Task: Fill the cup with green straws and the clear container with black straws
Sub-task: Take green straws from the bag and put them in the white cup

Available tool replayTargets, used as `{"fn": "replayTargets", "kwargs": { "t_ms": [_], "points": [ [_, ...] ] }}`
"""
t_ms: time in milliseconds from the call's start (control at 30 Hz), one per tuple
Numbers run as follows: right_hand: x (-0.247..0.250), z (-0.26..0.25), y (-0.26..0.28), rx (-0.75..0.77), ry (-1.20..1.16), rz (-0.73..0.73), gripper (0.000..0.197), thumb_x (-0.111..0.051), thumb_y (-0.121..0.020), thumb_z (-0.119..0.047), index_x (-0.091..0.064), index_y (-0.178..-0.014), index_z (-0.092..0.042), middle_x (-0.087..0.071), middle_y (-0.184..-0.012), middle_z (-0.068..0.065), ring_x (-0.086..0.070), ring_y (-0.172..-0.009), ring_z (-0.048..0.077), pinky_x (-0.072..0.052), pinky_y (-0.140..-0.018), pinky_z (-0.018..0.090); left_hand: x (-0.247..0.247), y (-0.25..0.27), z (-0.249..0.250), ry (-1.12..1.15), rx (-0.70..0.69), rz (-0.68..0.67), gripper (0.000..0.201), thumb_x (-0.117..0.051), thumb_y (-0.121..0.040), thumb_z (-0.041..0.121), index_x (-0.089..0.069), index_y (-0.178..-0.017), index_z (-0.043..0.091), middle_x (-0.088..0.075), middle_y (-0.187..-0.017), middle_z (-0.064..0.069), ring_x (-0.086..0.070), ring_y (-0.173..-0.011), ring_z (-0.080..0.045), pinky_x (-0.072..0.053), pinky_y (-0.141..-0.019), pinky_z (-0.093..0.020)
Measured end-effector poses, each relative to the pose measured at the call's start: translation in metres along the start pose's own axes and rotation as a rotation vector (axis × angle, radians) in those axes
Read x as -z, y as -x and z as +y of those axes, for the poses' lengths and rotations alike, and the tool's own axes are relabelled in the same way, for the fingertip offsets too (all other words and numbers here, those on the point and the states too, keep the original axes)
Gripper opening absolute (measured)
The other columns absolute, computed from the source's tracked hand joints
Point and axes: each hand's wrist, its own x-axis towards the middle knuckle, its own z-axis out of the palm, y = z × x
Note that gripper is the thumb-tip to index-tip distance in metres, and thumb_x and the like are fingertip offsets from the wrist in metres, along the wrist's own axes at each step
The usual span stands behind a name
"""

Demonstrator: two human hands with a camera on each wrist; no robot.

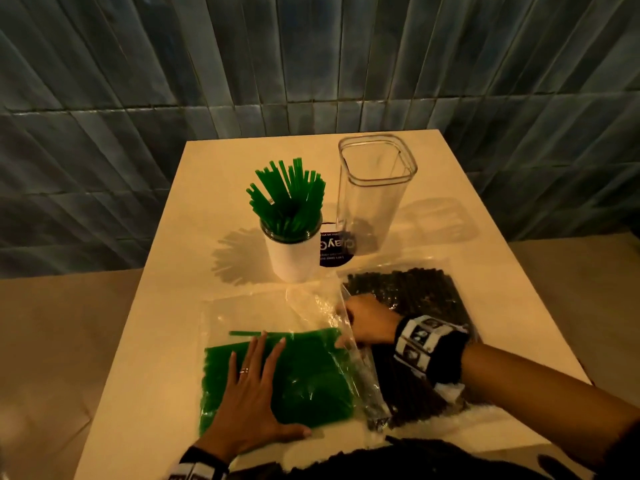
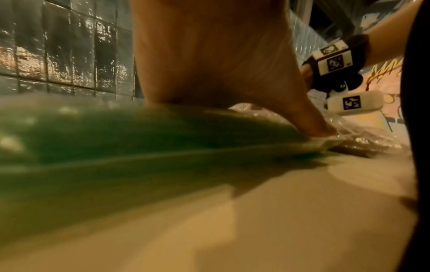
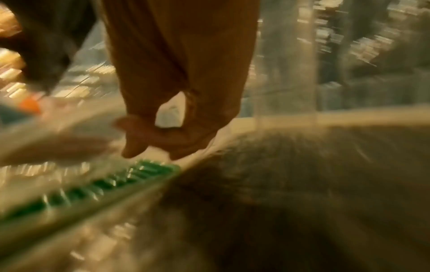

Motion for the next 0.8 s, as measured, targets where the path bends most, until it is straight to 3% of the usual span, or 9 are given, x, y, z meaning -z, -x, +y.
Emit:
{"fn": "replayTargets", "kwargs": {
  "t_ms": [67, 100, 167, 200, 267, 367, 500, 633, 800],
  "points": [
    [-0.004, -0.011, -0.005, 0.198, 0.278, 0.053, 0.033, -0.070, -0.080, -0.031, -0.066, -0.103, -0.007, -0.057, -0.104, 0.007, -0.049, -0.100, 0.019, -0.040, -0.087, 0.029, -0.001, -0.001, 0.001, -0.001, -0.012, 0.017, 0.133, -0.038, -0.038, 0.103, 0.045, -0.125, 0.045, 0.034, -0.148, -0.001, 0.028, -0.139, -0.019, 0.023, -0.110, -0.043],
    [-0.006, -0.014, -0.009, 0.271, 0.282, 0.069, 0.027, -0.070, -0.079, -0.027, -0.066, -0.095, -0.006, -0.057, -0.102, 0.009, -0.048, -0.095, 0.019, -0.041, -0.085, 0.030, -0.003, -0.001, 0.000, -0.006, -0.018, 0.030, 0.133, -0.038, -0.038, 0.103, 0.044, -0.126, 0.046, 0.029, -0.150, -0.002, 0.025, -0.140, -0.020, 0.021, -0.111, -0.043],
    [-0.009, -0.017, -0.018, 0.271, 0.249, 0.049, 0.020, -0.071, -0.077, -0.019, -0.064, -0.087, -0.004, -0.060, -0.100, 0.014, -0.050, -0.083, 0.018, -0.045, -0.077, 0.029, -0.006, 0.000, 0.000, -0.028, -0.043, 0.079, 0.136, -0.039, -0.039, 0.102, 0.032, -0.137, 0.041, 0.009, -0.156, -0.007, 0.011, -0.143, -0.023, 0.011, -0.113, -0.043],
    [-0.011, -0.017, -0.021, 0.231, 0.257, 0.013, 0.024, -0.071, -0.078, -0.018, -0.062, -0.094, -0.003, -0.058, -0.106, 0.016, -0.052, -0.085, 0.020, -0.047, -0.077, 0.029, -0.006, 0.000, 0.000, -0.024, -0.045, 0.065, 0.137, -0.040, -0.040, 0.101, 0.024, -0.143, 0.037, -0.001, -0.156, -0.010, 0.004, -0.143, -0.023, 0.006, -0.113, -0.043],
    [-0.014, -0.017, -0.027, 0.152, 0.295, -0.063, 0.040, -0.070, -0.081, -0.019, -0.055, -0.114, -0.002, -0.050, -0.121, 0.016, -0.053, -0.103, 0.027, -0.047, -0.090, 0.034, -0.004, 0.001, 0.001, -0.014, -0.035, 0.011, 0.137, -0.040, -0.042, 0.101, 0.013, -0.147, 0.031, -0.013, -0.155, -0.013, -0.003, -0.142, -0.023, 0.003, -0.112, -0.041],
    [-0.019, -0.018, -0.034, 0.110, 0.342, -0.096, 0.051, -0.071, -0.079, -0.023, -0.049, -0.122, -0.005, -0.048, -0.125, 0.015, -0.051, -0.112, 0.030, -0.045, -0.097, 0.040, 0.000, 0.001, 0.004, 0.010, -0.022, -0.035, 0.136, -0.039, -0.044, 0.101, 0.008, -0.149, 0.028, -0.017, -0.154, -0.014, -0.006, -0.142, -0.024, 0.002, -0.111, -0.041],
    [-0.027, -0.021, -0.042, 0.067, 0.425, -0.093, 0.044, -0.073, -0.076, -0.026, -0.053, -0.111, -0.009, -0.055, -0.117, 0.014, -0.057, -0.101, 0.029, -0.051, -0.088, 0.042, 0.002, 0.002, 0.006, 0.027, -0.013, -0.037, 0.137, -0.040, -0.043, 0.101, 0.005, -0.149, 0.027, -0.017, -0.154, -0.014, -0.006, -0.141, -0.023, 0.005, -0.111, -0.039],
    [-0.028, -0.023, -0.042, 0.060, 0.447, -0.071, 0.044, -0.074, -0.076, -0.028, -0.055, -0.110, -0.008, -0.058, -0.111, 0.014, -0.060, -0.094, 0.030, -0.055, -0.081, 0.041, 0.008, 0.000, 0.008, -0.018, 0.016, -0.072, 0.139, -0.034, -0.042, 0.103, -0.008, -0.150, 0.020, -0.023, -0.150, -0.019, -0.014, -0.138, -0.028, -0.001, -0.110, -0.039],
    [-0.030, -0.018, -0.042, 0.076, 0.493, -0.052, 0.035, -0.063, -0.082, -0.026, -0.054, -0.112, -0.009, -0.064, -0.099, 0.013, -0.064, -0.088, 0.029, -0.056, -0.077, 0.041, 0.016, -0.006, 0.009, -0.057, -0.002, -0.073, 0.139, -0.034, -0.041, 0.103, -0.017, -0.149, 0.017, -0.017, -0.153, -0.018, -0.012, -0.140, -0.030, -0.001, -0.110, -0.042]
  ]
}}
